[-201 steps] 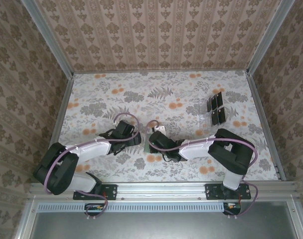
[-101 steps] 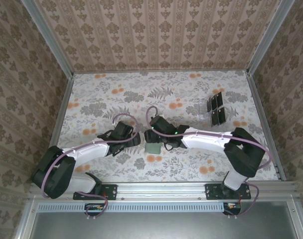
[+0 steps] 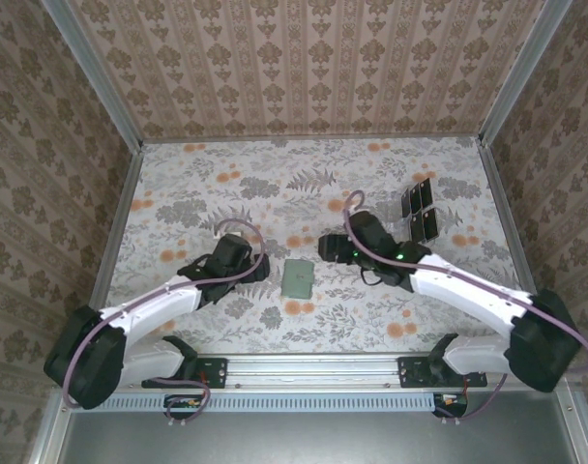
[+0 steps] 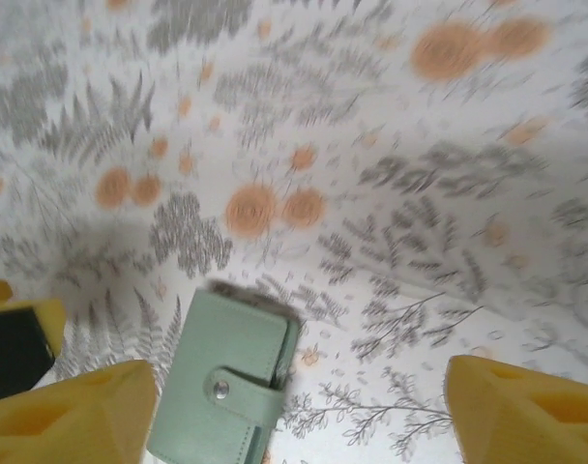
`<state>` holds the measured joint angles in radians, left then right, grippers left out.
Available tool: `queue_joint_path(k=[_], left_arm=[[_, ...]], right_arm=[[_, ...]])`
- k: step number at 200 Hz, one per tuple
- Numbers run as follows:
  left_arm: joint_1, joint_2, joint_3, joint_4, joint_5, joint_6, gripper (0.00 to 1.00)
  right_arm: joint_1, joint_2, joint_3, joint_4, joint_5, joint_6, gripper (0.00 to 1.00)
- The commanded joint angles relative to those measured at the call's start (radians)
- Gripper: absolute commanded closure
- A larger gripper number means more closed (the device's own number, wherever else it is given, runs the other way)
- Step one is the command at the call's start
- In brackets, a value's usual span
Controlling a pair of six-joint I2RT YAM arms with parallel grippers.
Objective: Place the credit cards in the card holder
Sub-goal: Reset both arms
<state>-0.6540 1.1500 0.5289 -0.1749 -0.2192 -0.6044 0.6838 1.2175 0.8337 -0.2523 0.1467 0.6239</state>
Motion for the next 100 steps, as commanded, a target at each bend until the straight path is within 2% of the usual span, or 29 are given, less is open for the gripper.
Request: queue_joint_path(k=[1, 19, 36, 52, 70, 75, 100], left_arm=[[0.029, -0.074, 0.068, -0.035, -0.094, 0.138, 0.00], [0.076, -0.112, 0.091, -0.026, -0.111, 0.194, 0.00], [0.140, -0.131, 0.108, -0.014, -0.107, 0.217, 0.00], [0.187, -0.141, 0.090, 0.058, -0.099, 0.250, 0.00], [0.193, -0.152, 0.069, 0.146, -0.145, 0.303, 0.00], [0.220, -0.152, 0.068, 0.168, -0.161, 0.324, 0.00], [0.227, -0.150, 0.061, 0.292, -0.239, 0.450, 0.00]], right_arm=[[-0.079, -0.106, 0.005, -0.087, 0.030, -0.040, 0.14], [-0.155, -0.167, 0.028, -0.143, 0.083, -0.062, 0.04], [-0.224, -0.208, 0.039, -0.167, 0.142, -0.092, 0.00], [-0.291, -0.228, 0.037, -0.163, 0.206, -0.122, 0.00], [-0.364, -0.244, 0.015, -0.119, 0.259, -0.148, 0.00], [-0.388, -0.246, 0.008, -0.102, 0.265, -0.152, 0.00], [-0.501, -0.249, -0.033, 0.000, 0.269, -0.139, 0.00]])
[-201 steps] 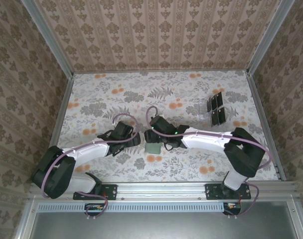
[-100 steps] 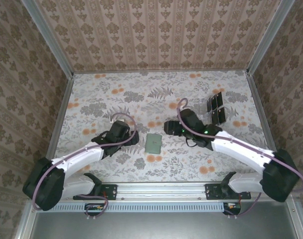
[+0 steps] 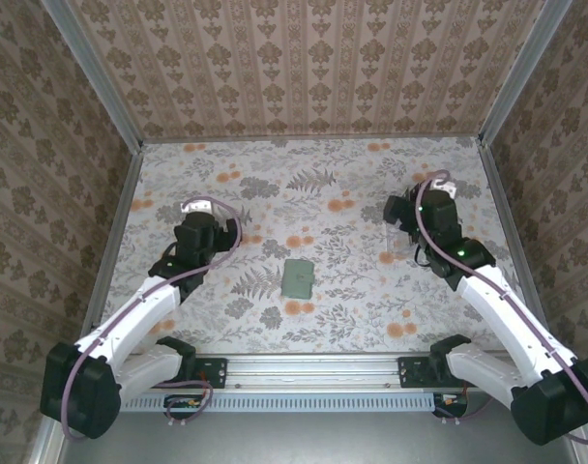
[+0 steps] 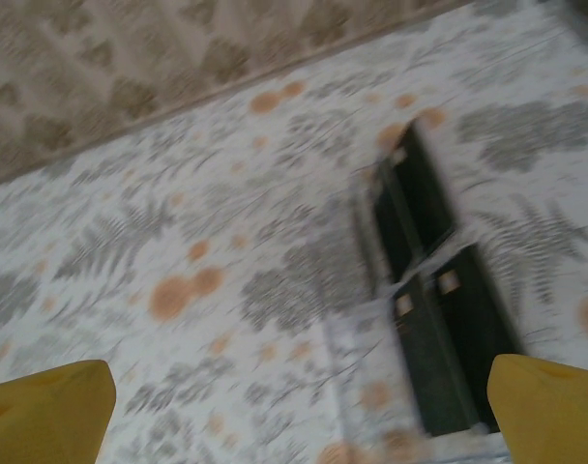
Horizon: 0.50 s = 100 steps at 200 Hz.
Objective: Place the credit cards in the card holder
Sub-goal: Reset both arms
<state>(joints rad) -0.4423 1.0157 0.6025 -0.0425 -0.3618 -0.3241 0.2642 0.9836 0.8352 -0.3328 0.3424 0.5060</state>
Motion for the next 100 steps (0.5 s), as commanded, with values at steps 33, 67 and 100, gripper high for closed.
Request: queue_joint_path(k=[33, 67, 100], left_arm=[[0.104, 0.005, 0.001, 0.255, -0.098, 0.287, 0.00], [0.271, -0.003, -0.050, 0.325, -0.023, 0.313, 0.00], [0.418, 0.003, -0.123, 0.389, 0.088, 0.303, 0.00]], right_arm=[[-0.222, 0.031, -0.044, 0.172, 0.100, 0.011, 0.00], [-0.328, 0.124, -0.035, 0.215, 0.118, -0.008, 0.00], [-0.370, 0.187, -0.074, 0.306, 0.124, -0.085, 0.00]])
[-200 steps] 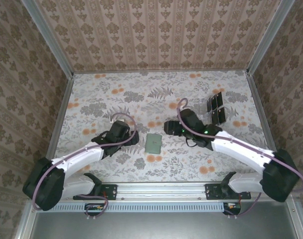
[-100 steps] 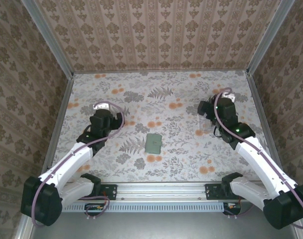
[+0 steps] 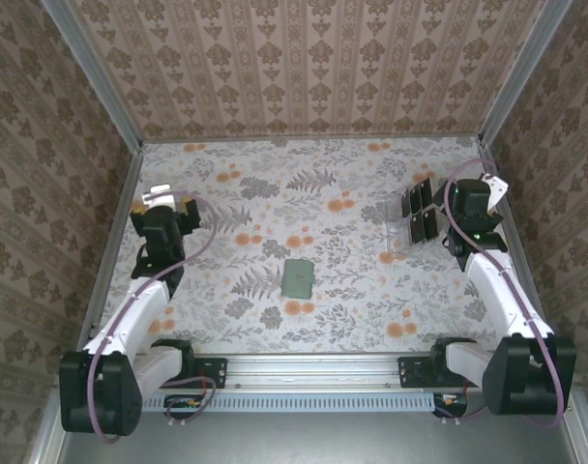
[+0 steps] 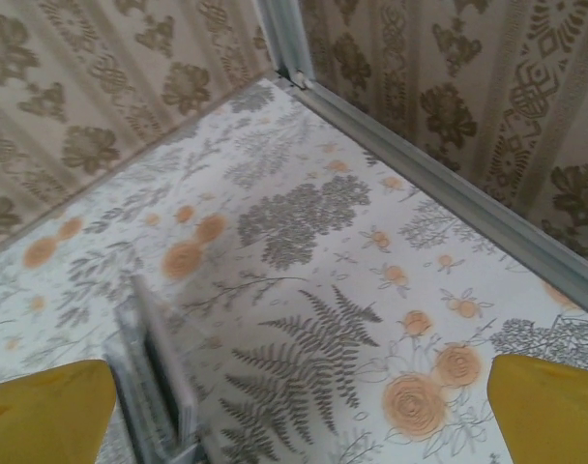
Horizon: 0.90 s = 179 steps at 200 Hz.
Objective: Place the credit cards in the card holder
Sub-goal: Reset both arms
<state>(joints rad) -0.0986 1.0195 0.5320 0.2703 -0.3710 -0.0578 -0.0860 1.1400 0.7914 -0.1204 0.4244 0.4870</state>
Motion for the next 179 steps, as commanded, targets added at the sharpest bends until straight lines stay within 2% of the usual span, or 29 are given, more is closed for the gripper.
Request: queue_joint_path(k=[1, 36, 78, 105, 124, 146, 179], left_arm=[[0.077, 0.000, -0.056, 0.080, 0.099, 0.037, 0.00], [0.108, 0.103, -0.117, 0.195, 0.220, 0.087, 0.00], [0.091, 0.254, -0.169, 0.376, 0.247, 0.127, 0.00], [0.075, 0.296, -0.178, 0.446, 0.239, 0.147, 0.00], [0.067, 0.313, -0.156, 0.425, 0.250, 0.150, 0.00], [0.062, 0.324, -0.168, 0.476, 0.281, 0.131, 0.00], [0.053, 0.358, -0.206, 0.588, 0.294, 0.123, 0.00]], right_arm=[[-0.020, 0.032, -0.032, 0.097, 0.042, -0.068, 0.00], [-0.032, 0.060, -0.095, 0.224, 0.034, -0.143, 0.00], [-0.049, 0.088, -0.143, 0.327, 0.031, -0.216, 0.00], [-0.080, 0.102, -0.167, 0.350, 0.053, -0.208, 0.00], [-0.097, 0.124, -0.186, 0.363, 0.081, -0.177, 0.00], [-0.122, 0.143, -0.205, 0.368, 0.056, -0.119, 0.00], [-0.123, 0.182, -0.255, 0.451, 0.016, -0.134, 0.00]])
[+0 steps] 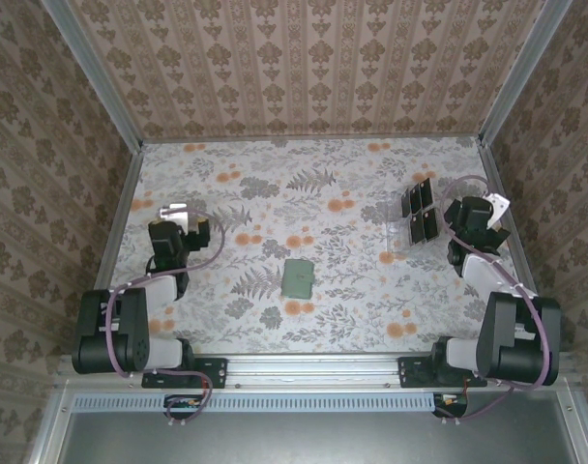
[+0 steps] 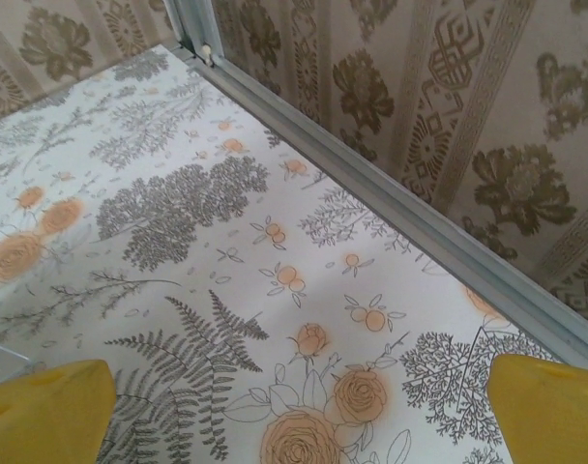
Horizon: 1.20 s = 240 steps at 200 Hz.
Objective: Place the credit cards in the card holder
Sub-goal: Reset both arms
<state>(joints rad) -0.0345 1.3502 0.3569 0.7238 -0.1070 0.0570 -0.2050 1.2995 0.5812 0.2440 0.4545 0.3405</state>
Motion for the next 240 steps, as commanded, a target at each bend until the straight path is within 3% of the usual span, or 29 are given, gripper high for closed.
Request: queue_joint_path(k=[1, 46, 97, 142, 200, 240], left_arm=[[-0.013, 0.028, -0.032, 0.138, 0.030, 0.009, 0.00], [-0.023, 0.093, -0.021, 0.182, 0.036, 0.028, 0.00], [-0.035, 0.186, -0.014, 0.250, 0.039, 0.045, 0.00], [-0.024, 0.192, 0.020, 0.197, 0.019, 0.024, 0.00], [-0.004, 0.194, 0.039, 0.161, 0.043, 0.008, 0.00], [-0.002, 0.193, 0.040, 0.160, 0.049, 0.006, 0.00]], right_arm=[[-0.004, 0.023, -0.047, 0.091, -0.016, 0.012, 0.00], [0.008, -0.011, -0.121, 0.210, -0.158, -0.022, 0.00], [0.123, -0.075, -0.180, 0.362, -0.249, -0.127, 0.00], [0.226, -0.004, -0.222, 0.500, -0.216, -0.242, 0.00], [0.230, 0.086, -0.266, 0.671, -0.244, -0.262, 0.00], [0.236, 0.232, -0.306, 0.869, -0.270, -0.282, 0.00]])
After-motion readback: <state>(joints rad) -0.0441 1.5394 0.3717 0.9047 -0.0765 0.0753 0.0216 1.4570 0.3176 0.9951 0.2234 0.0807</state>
